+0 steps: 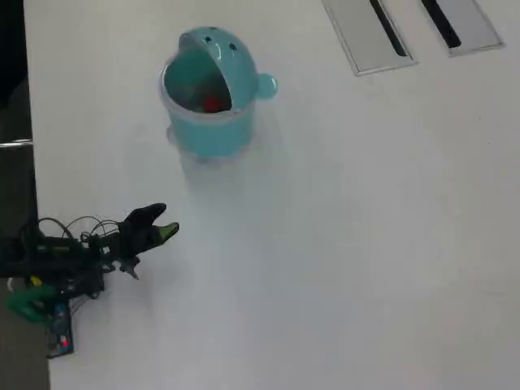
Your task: Grasp RGB lego blocks and put them in the bin one by one.
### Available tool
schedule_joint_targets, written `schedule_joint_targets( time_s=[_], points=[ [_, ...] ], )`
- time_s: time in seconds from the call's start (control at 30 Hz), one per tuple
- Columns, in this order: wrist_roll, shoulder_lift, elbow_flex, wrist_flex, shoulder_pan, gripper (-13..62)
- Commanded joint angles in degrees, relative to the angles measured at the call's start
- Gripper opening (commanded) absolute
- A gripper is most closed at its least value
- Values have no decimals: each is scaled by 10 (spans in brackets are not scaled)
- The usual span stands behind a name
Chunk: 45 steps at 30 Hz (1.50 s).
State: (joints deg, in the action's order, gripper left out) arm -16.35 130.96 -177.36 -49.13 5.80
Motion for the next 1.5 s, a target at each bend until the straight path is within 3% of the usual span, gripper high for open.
schedule_joint_targets(
  time_s=[0.0,0.77,1.47],
  points=[
    [4,19,-44,31,0,347],
    [56,17,-43,335,-40,348],
    [87,18,-43,344,-31,346]
  ],
)
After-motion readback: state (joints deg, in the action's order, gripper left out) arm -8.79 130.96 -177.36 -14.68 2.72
